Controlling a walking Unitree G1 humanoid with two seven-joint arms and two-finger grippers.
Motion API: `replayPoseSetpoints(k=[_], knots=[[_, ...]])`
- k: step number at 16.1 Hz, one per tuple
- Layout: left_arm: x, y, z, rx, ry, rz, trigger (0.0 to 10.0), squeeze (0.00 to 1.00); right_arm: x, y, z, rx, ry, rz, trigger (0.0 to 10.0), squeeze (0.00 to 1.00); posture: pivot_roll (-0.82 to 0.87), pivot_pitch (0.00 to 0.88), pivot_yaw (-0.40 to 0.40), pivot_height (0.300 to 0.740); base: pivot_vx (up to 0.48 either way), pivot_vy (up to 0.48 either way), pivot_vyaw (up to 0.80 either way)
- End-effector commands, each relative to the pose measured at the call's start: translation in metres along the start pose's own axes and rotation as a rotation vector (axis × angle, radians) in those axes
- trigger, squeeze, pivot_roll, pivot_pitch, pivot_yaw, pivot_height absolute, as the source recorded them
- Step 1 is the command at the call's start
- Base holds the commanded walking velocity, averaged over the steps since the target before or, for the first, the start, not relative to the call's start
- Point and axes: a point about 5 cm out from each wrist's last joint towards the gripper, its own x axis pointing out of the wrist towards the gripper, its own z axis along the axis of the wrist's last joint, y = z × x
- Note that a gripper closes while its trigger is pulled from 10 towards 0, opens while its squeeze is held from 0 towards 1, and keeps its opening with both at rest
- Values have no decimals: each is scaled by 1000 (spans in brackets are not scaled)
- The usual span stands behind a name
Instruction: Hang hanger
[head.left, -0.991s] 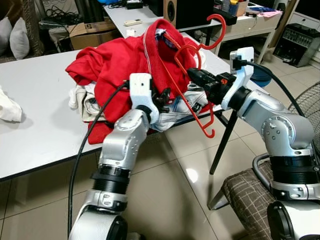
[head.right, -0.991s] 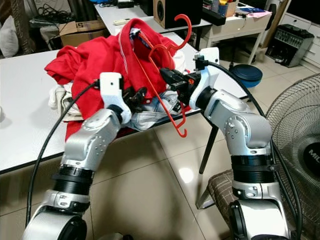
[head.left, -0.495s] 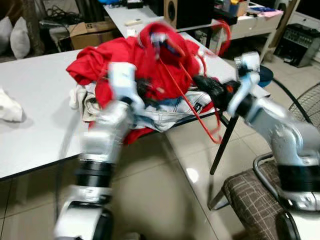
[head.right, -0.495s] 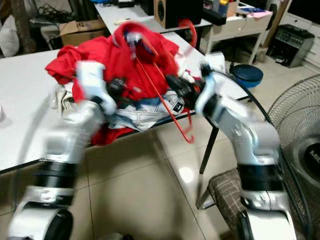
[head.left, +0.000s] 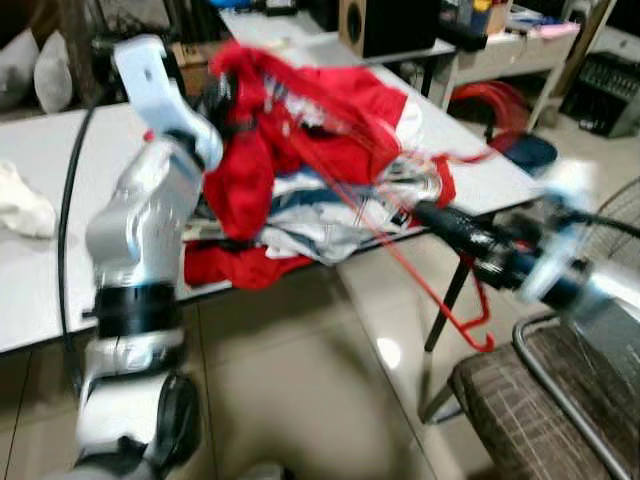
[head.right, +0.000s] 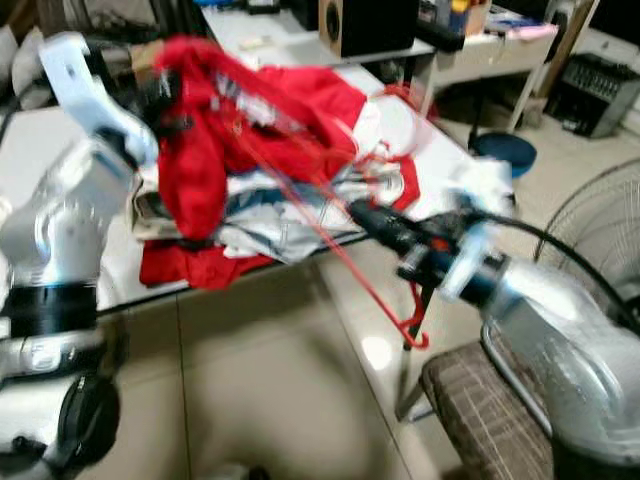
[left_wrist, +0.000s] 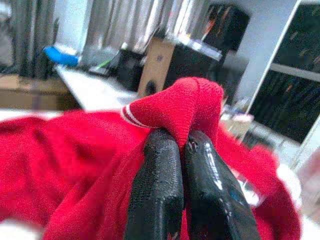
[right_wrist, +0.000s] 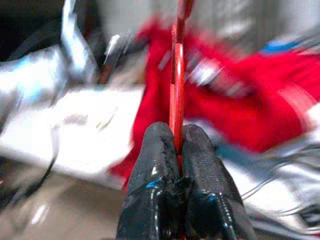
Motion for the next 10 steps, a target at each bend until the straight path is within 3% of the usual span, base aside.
replayPoseSetpoints(k=[1,3,4,6,10], knots=[[-1,-2,1,52,20,11,10000,0,-8,2,10,-30,-68,-113,10000,0,-3,0,79,740,0,0,0],[-2,-4,0,77,12,16,10000,0,-16,7,8,-34,-132,-277,10000,0,-13,0,90,740,0,0,0],[-1,-8,-3,109,18,8,10000,0,-20,5,1,15,-167,-392,10000,0,-14,0,95,740,0,0,0],[1,-15,-5,115,15,-6,10000,0,-19,8,-11,66,-174,-498,10000,0,-18,0,102,740,0,0,0],[7,-32,-2,138,-5,-52,10000,0,-3,17,-21,75,-169,-568,10000,0,-18,0,102,740,0,0,0]])
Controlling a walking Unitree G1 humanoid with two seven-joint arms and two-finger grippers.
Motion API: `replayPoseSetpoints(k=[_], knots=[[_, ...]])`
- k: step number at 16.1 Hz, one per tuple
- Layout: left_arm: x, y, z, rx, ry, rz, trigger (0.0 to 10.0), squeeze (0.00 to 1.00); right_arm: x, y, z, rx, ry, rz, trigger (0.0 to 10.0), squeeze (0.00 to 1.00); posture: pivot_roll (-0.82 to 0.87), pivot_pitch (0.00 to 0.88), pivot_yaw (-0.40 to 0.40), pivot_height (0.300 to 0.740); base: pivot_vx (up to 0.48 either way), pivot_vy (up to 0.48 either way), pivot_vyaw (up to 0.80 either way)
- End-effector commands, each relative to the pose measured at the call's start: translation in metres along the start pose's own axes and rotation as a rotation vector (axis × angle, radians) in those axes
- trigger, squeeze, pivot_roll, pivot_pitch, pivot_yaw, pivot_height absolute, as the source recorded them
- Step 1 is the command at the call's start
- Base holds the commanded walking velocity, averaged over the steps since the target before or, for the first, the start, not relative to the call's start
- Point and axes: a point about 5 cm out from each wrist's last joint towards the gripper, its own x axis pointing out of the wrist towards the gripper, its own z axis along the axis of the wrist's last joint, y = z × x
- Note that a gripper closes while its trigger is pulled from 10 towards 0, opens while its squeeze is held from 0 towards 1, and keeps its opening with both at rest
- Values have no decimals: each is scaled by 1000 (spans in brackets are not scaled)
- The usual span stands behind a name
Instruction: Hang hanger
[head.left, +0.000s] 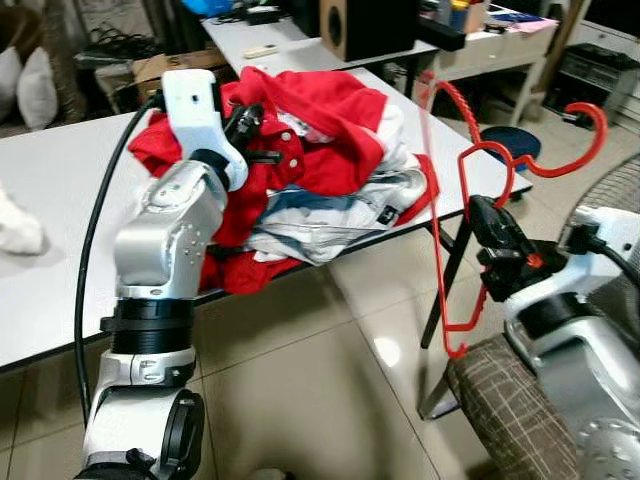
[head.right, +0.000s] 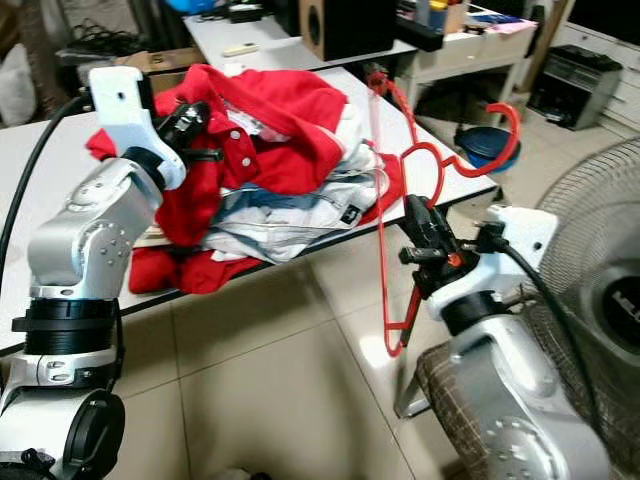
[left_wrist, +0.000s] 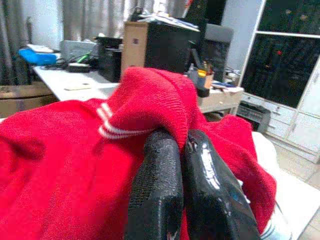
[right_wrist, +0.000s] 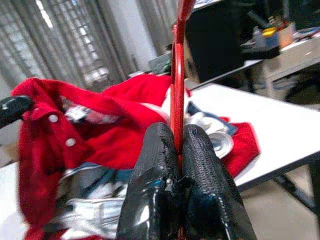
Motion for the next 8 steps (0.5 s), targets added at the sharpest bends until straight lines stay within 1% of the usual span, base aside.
replayPoseSetpoints(k=[1,2,3,4,5,6,7,8], knots=[[3,-4,12,19,-45,-5,10000,0,1,3,4,-12,-28,-8,10000,0,-11,0,92,740,0,0,0],[6,-7,13,24,-53,-8,10000,0,3,3,1,-26,-20,-13,10000,0,-9,0,89,740,0,0,0],[12,-7,20,45,-88,3,10000,0,6,2,-2,-33,-13,-18,10000,0,-8,0,82,740,0,0,0],[15,-6,23,52,-99,12,10000,0,7,2,-3,-37,-11,-21,10000,0,-8,0,82,740,0,0,0],[26,13,57,78,-229,91,10000,0,12,4,-3,-64,-13,-6,10000,0,-11,0,81,740,0,0,0],[28,23,79,88,-303,139,10000,0,13,6,-2,-85,-14,15,10000,0,-12,0,82,740,0,0,0],[24,41,123,113,-458,241,10000,0,16,9,0,-129,-5,57,10000,0,-11,0,84,740,0,0,800],[3,57,185,212,-680,366,10000,0,17,16,1,-168,-3,108,10000,0,-14,0,89,740,0,0,800]])
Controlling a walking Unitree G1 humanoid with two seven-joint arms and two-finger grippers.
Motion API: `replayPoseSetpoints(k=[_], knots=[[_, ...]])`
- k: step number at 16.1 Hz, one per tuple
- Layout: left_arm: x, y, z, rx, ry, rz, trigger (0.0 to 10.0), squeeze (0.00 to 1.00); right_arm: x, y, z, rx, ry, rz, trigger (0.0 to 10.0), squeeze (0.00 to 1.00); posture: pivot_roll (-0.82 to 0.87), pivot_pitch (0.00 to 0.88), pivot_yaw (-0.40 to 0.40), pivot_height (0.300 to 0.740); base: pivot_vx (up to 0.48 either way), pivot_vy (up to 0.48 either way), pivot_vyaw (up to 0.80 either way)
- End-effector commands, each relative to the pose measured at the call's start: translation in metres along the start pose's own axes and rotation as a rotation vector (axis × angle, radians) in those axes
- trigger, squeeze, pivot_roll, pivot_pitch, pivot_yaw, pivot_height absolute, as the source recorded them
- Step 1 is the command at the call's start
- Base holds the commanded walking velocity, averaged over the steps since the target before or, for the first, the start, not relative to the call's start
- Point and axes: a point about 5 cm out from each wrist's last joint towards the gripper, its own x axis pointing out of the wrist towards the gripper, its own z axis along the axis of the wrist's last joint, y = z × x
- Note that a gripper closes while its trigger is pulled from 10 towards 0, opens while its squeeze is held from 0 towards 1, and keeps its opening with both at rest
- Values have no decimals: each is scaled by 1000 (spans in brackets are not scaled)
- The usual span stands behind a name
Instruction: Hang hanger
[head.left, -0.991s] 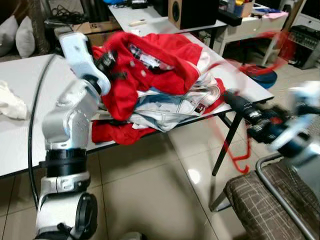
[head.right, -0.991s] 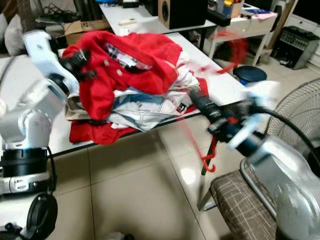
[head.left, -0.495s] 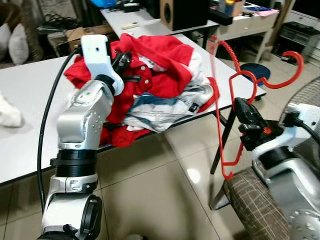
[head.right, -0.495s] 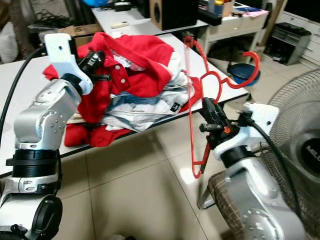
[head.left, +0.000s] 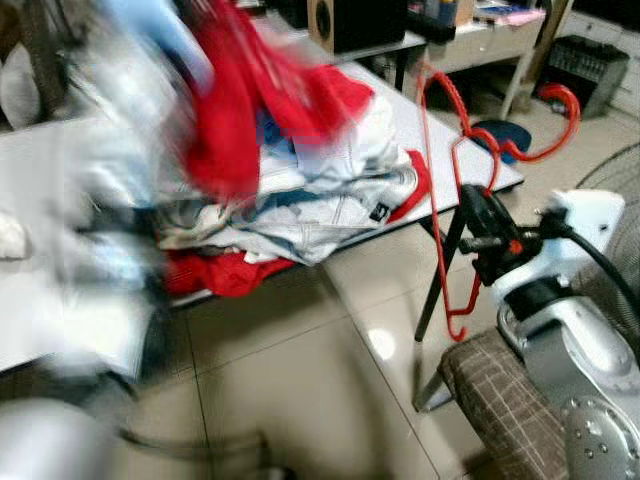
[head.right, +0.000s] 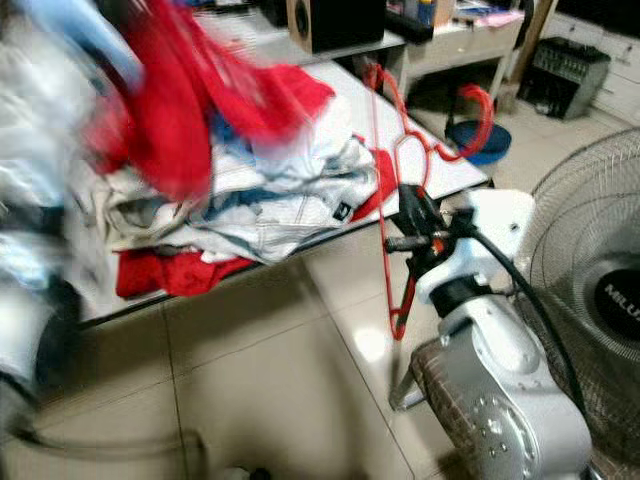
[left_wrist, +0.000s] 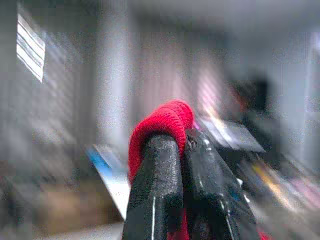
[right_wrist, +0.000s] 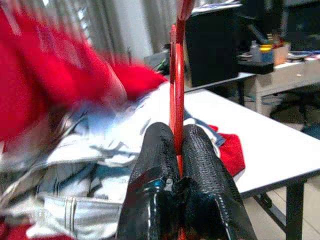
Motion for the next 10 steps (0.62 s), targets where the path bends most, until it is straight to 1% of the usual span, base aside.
replayPoseSetpoints(k=[1,2,3,4,5,6,7,8,9,10], knots=[[5,16,40,30,-186,83,10000,0,2,7,4,-11,-19,44,10000,0,-14,0,89,740,0,0,800],[6,39,101,231,-438,170,10000,0,2,15,4,-5,-31,91,10000,0,-11,0,84,740,0,0,800],[4,48,124,296,-523,210,10000,0,1,19,4,-3,-35,117,10000,0,-8,0,83,740,0,0,800],[-3,64,163,452,-635,285,10000,0,-1,27,3,8,-41,163,10000,0,24,0,65,740,0,0,800],[-5,67,171,528,-654,292,10000,0,-1,29,2,18,-43,178,10000,0,31,0,60,740,0,0,800],[2,62,152,555,-554,177,10000,0,1,34,0,25,-43,205,10000,0,47,0,45,740,0,0,800],[6,45,113,498,-376,-7,10000,0,4,36,-1,26,-40,228,10000,0,56,0,36,740,0,0,800],[3,27,79,415,-227,-159,10000,0,6,38,-1,23,-36,244,10000,0,59,0,34,740,0,0,800],[1,20,65,371,-168,-221,10000,0,6,38,-2,20,-34,252,10000,0,59,0,34,740,0,0,800],[-16,0,27,261,-20,-357,10000,0,7,39,-2,25,-31,274,10000,0,65,0,33,740,0,0,800]])
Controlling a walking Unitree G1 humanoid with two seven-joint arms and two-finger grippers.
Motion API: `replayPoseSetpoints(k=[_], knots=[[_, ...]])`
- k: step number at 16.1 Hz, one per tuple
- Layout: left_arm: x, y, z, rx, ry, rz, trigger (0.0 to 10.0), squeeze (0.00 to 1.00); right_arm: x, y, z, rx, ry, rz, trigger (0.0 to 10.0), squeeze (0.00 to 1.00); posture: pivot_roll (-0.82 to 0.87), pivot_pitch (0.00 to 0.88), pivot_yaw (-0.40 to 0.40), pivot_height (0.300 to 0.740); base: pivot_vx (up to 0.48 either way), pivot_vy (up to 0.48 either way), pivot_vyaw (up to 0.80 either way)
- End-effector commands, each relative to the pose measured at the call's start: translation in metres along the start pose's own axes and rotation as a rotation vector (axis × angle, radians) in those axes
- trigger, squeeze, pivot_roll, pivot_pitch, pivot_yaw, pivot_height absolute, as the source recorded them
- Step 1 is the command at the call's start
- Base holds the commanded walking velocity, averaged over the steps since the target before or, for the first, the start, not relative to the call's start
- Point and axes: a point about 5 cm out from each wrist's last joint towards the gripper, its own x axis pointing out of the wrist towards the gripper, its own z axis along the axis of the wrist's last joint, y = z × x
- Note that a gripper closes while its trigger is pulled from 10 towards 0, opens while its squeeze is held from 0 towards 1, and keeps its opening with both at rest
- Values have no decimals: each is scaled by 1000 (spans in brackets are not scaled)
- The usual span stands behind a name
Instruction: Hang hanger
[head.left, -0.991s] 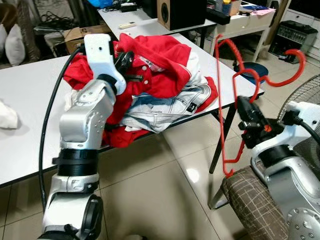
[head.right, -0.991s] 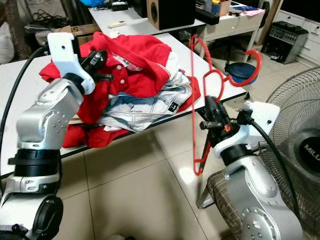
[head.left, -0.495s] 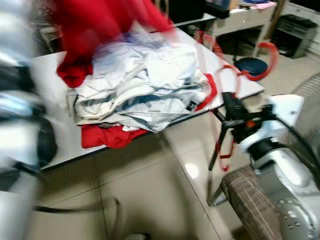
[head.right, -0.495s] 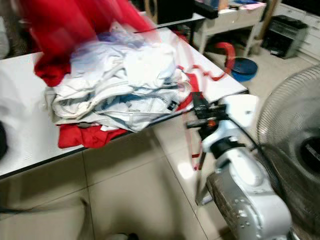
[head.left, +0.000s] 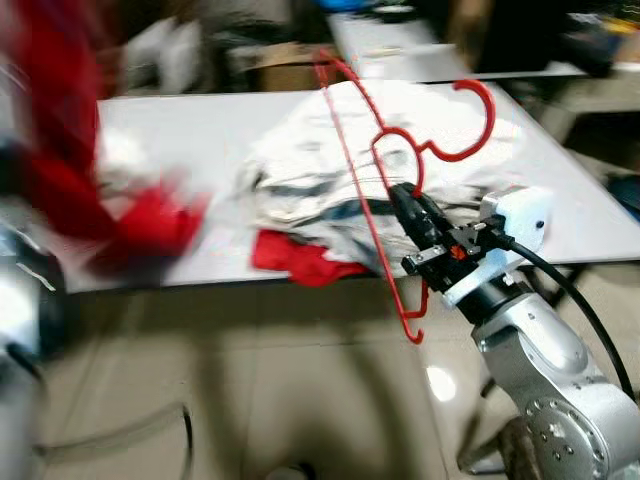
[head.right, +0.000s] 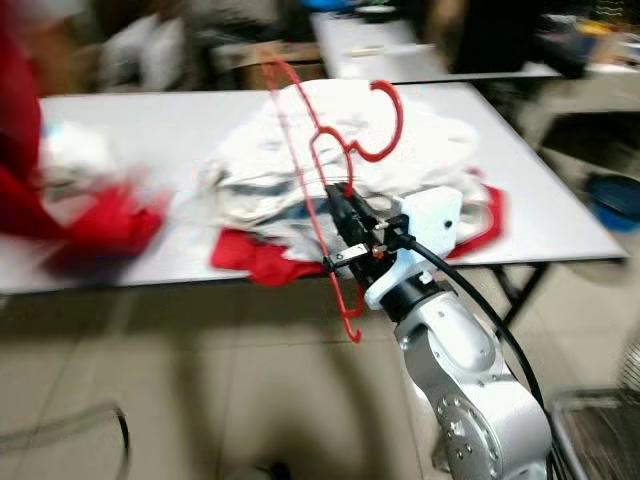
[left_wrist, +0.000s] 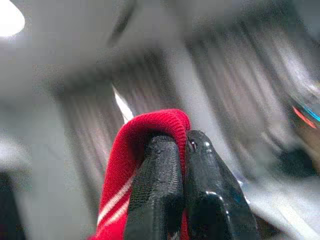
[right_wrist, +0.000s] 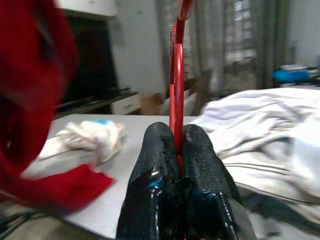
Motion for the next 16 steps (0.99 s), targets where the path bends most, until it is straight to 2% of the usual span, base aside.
replayPoseSetpoints(k=[1,2,5,6,7,8,9,10,11,12,14,16], knots=[[-5,-9,7,-33,2,-64,10000,0,0,2,0,9,-6,30,10000,0,64,0,35,740,0,0,800],[-23,-16,-17,-18,108,-74,10000,0,-2,3,0,17,2,70,10000,0,65,0,41,740,0,0,800],[-60,-19,-43,-25,324,-57,10000,0,-12,10,-4,52,36,178,10000,0,76,0,37,740,0,0,800],[-80,-27,-59,-34,454,-105,10000,0,-15,13,-8,67,59,214,10000,0,80,0,29,740,0,0,800],[-96,-34,-70,-46,541,-145,10000,0,-16,14,-10,86,69,232,10000,0,85,0,16,740,0,0,800],[-120,-45,-85,-57,656,-212,10000,0,-17,15,-14,111,82,249,10000,0,95,0,3,740,0,0,800],[-142,-49,-99,-39,761,-226,10000,0,-18,16,-19,125,109,277,10000,0,106,0,-16,740,0,0,800],[-158,-52,-109,-51,815,-221,10000,0,-19,15,-26,126,137,287,10000,0,111,0,-26,740,0,0,800],[-167,-57,-114,-79,807,-193,10000,0,-20,10,-35,124,173,266,10000,0,118,0,-33,740,0,0,800],[-187,-79,-122,-178,812,-204,10000,0,-23,-13,-62,96,293,108,10000,0,128,0,-48,740,0,0,800],[-201,-95,-126,-230,836,-210,10000,0,-27,-21,-74,80,348,55,10000,0,120,0,-49,740,0,0,800],[-210,-103,-135,-236,899,-163,10000,0,-31,-18,-75,88,362,88,10000,0,116,0,-49,740,0,0,800]])
